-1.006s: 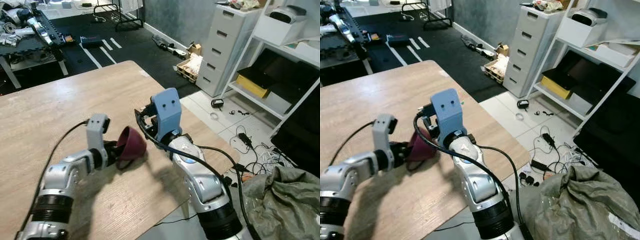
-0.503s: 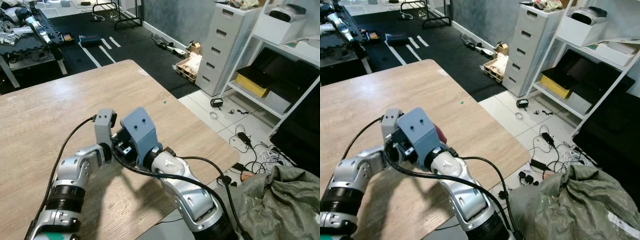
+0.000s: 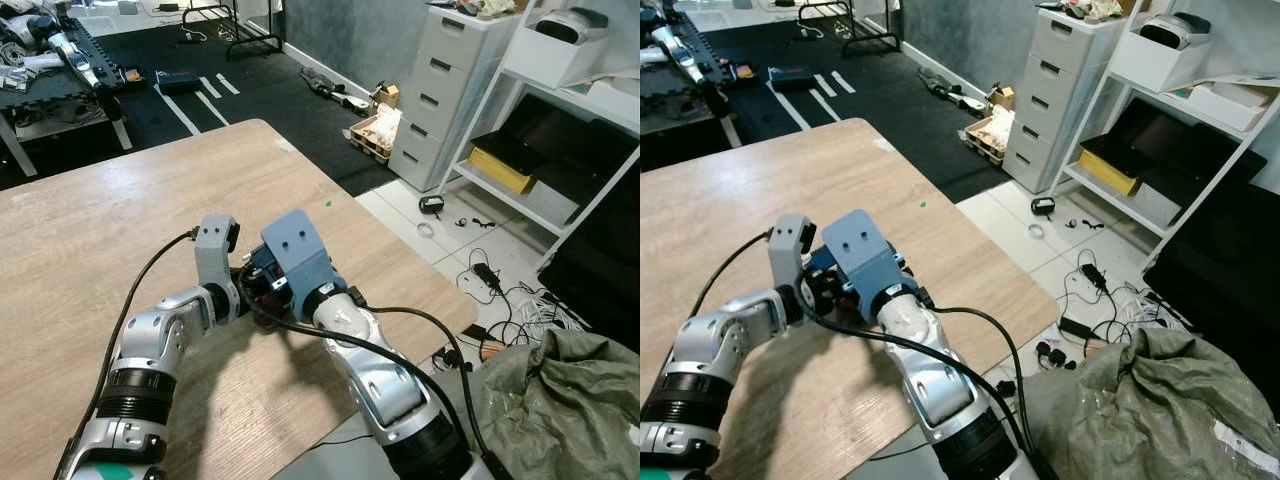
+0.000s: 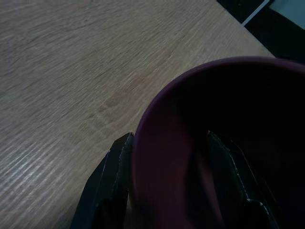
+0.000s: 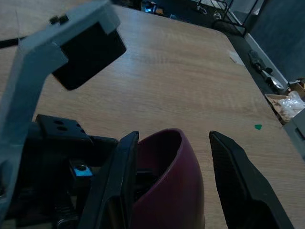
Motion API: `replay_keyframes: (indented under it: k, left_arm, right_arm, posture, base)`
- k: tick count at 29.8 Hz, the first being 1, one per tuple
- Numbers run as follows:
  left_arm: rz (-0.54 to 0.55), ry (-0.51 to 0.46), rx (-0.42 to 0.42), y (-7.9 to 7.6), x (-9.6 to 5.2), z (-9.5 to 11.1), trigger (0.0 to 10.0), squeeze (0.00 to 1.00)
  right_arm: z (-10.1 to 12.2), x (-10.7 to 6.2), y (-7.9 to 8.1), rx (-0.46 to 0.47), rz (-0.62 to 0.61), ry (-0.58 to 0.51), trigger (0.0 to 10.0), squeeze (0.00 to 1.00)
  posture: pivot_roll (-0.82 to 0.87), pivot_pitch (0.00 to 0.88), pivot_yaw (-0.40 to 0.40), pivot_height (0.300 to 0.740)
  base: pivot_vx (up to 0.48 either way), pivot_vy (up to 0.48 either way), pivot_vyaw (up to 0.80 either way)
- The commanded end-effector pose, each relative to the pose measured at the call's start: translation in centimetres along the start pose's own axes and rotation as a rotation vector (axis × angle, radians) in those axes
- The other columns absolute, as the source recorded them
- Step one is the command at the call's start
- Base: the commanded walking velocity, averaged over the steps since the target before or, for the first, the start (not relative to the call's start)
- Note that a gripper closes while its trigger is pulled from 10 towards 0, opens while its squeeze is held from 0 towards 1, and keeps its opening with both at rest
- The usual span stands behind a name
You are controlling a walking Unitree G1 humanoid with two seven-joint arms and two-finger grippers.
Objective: Setting the table
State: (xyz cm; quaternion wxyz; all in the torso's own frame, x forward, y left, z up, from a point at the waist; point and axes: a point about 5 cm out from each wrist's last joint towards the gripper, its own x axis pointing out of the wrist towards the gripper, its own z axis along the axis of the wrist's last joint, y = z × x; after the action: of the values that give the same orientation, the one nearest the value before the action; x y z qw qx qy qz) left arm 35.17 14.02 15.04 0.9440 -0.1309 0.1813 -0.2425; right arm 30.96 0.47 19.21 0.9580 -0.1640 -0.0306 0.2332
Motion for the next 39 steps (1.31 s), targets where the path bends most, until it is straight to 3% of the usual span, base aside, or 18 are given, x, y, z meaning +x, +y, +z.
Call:
replay_keyframes:
  k: [1,5,14,15,16,17,18,26,28,34,39]
  left_arm:
    - [-0.011,0.016,-0.003,-0.3,0.0,-0.6,10.0,0.0]
    - [-0.013,0.014,-0.006,-0.4,0.1,-0.6,10.0,0.0]
    - [-0.007,-0.009,-0.009,-0.3,-1.3,-0.3,10.0,0.0]
    - [-0.01,-0.013,-0.007,-0.4,-1.6,-0.3,10.0,0.0]
    - [-0.013,-0.015,-0.006,-0.4,-1.9,-0.2,10.0,0.0]
    - [-0.02,-0.018,0.0,-0.5,-2.1,-0.2,10.0,0.0]
    - [-0.04,-0.023,0.01,-0.8,-2.5,-0.1,10.0,0.0]
    - [-0.128,-0.055,0.068,-2.0,-4.6,0.6,10.0,0.0]
    - [-0.142,-0.064,0.091,-2.3,-6.1,0.8,10.0,0.0]
    - [-0.11,-0.053,0.085,-2.0,-6.8,0.4,10.0,0.0]
    - [-0.02,-0.04,0.088,-1.1,-7.0,-0.3,10.0,0.0]
  right_arm:
    - [-1.0,0.1,0.6,-0.049,0.027,0.044,10.0,0.0]
    - [-1.9,0.2,0.8,-0.079,0.033,0.081,10.0,0.0]
    - [-5.4,-0.3,-0.9,-0.093,0.002,0.193,10.0,0.0]
    - [-5.8,-0.2,-1.2,-0.096,-0.006,0.203,4.4,0.0]
    - [-6.0,-0.2,-1.4,-0.098,-0.012,0.21,4.4,0.0]
    - [-6.2,-0.2,-1.5,-0.099,-0.017,0.215,0.9,0.0]
    - [-6.4,-0.1,-1.8,-0.096,-0.024,0.217,0.0,0.0]
    - [-6.4,0.0,-3.0,-0.07,-0.076,0.19,0.0,0.0]
    - [-6.0,0.0,-4.3,-0.026,-0.125,0.155,0.0,0.0]
    - [-5.8,-0.1,-5.0,0.034,-0.14,0.124,0.0,0.0]
    - [-6.2,-0.6,-5.2,0.085,-0.142,0.117,0.0,0.0]
  posture:
    - [0.02,0.043,0.044,0.74]
    - [0.02,0.042,0.042,0.74]
    - [0.03,0.05,0.035,0.74]
    - [0.03,0.05,0.035,0.74]
    - [0.03,0.05,0.035,0.74]
    - [0.03,0.05,0.035,0.74]
    - [0.03,0.05,0.034,0.74]
    - [0.04,0.051,0.035,0.74]
    - [0.04,0.051,0.036,0.74]
    - [0.04,0.05,0.036,0.74]
    - [0.04,0.048,0.035,0.74]
  base:
    - [0.0,0.0,0.0]
    - [0.0,0.0,0.0]
    - [0.0,0.0,0.0]
    - [0.0,0.0,0.0]
    - [0.0,0.0,0.0]
    - [0.0,0.0,0.0]
    - [0.0,0.0,0.0]
    - [0.0,0.0,0.0]
    - [0.0,0.0,0.0]
    - [0.0,0.0,0.0]
    - [0.0,0.0,0.0]
